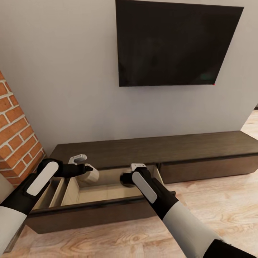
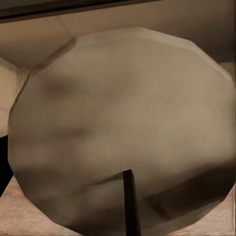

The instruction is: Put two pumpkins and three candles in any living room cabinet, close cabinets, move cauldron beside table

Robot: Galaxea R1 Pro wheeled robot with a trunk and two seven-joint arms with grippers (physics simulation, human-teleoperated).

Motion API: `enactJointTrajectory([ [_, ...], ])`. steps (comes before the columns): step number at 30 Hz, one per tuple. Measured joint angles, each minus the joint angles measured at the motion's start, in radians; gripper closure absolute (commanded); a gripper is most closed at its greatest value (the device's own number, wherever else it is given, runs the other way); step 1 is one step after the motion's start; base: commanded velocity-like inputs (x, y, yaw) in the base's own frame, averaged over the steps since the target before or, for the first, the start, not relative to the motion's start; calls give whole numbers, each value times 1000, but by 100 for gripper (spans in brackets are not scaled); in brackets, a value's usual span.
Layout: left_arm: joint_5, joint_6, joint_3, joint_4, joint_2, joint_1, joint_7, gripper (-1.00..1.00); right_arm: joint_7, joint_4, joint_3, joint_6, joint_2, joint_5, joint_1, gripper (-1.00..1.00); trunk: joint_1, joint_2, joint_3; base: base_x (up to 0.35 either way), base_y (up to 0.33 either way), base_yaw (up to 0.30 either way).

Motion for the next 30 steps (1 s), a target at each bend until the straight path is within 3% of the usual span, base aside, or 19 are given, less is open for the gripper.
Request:
enactJointTrajectory([
  [11,3,0,5,-29,0,0,-3,100,-1,19,-5,-2,0,2,-8,100,0,0,0,0,0,0],
  [18,1,1,6,-39,0,0,-2,100,-1,17,-45,-4,0,6,-8,100,0,0,-2,0,0,0],
  [22,1,1,4,-39,0,0,-1,100,-1,16,-47,-6,0,5,-7,100,0,0,-4,-20,0,8],
  [30,0,1,3,-38,0,0,0,100,-5,16,-45,-5,0,7,-7,100,0,0,-9,-78,51,165],
])
